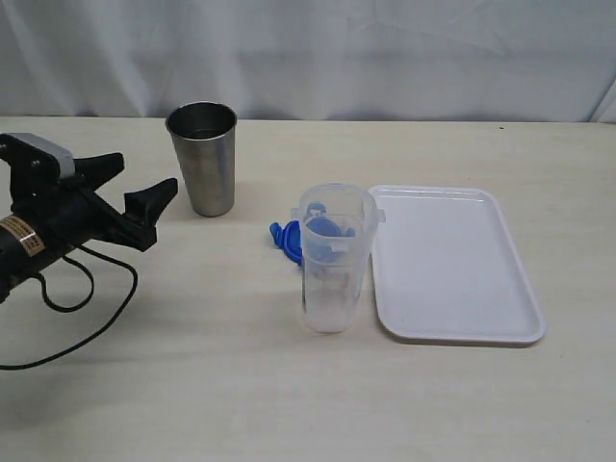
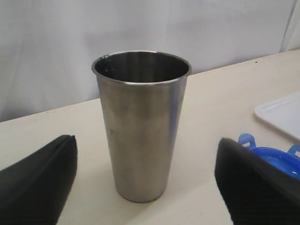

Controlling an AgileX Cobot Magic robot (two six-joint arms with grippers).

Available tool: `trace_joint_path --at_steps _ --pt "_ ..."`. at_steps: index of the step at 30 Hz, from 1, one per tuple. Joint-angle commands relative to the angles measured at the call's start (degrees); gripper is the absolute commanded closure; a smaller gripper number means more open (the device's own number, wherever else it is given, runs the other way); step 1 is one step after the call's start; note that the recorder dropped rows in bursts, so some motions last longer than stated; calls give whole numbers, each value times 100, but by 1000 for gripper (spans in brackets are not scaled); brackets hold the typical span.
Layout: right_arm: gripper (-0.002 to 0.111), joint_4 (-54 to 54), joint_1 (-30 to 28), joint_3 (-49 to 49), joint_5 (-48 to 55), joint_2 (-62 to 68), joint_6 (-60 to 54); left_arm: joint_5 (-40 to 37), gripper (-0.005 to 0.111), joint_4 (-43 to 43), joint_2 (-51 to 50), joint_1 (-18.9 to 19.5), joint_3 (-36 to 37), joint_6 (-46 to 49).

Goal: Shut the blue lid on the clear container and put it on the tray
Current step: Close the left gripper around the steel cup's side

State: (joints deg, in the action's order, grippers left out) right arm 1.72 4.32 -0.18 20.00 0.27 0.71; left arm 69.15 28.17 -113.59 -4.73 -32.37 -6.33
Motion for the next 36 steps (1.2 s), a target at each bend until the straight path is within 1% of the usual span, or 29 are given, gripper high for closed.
trace_joint_path --at_steps 1,4,5,6,12,18,23,29,36 --pt "104 2 -26 18 -16 -27 7 81 21 -5 -84 0 -202 -102" --pt "104 2 -26 18 -16 -27 7 -75 6 -19 -87 0 -277 -101" --pt "104 2 -26 18 -16 -27 7 -86 2 -8 -87 0 -313 -101" --pt "104 2 -26 18 -16 -27 7 -127 2 -8 -102 0 -356 -114" --pt "104 2 -26 18 -16 -27 7 -365 2 234 -559 0 -824 -328" --pt "104 2 -26 18 -16 -27 7 -352 2 322 -1014 0 -1313 -605" --pt "104 2 -26 18 -16 -27 7 -303 2 975 -1364 0 -1757 -665" --pt "104 2 -26 18 -16 -27 7 -286 2 1035 -1619 0 -2213 -745" --pt "104 2 -26 18 -16 -27 7 -258 2 1035 -1737 -166 -2456 -746"
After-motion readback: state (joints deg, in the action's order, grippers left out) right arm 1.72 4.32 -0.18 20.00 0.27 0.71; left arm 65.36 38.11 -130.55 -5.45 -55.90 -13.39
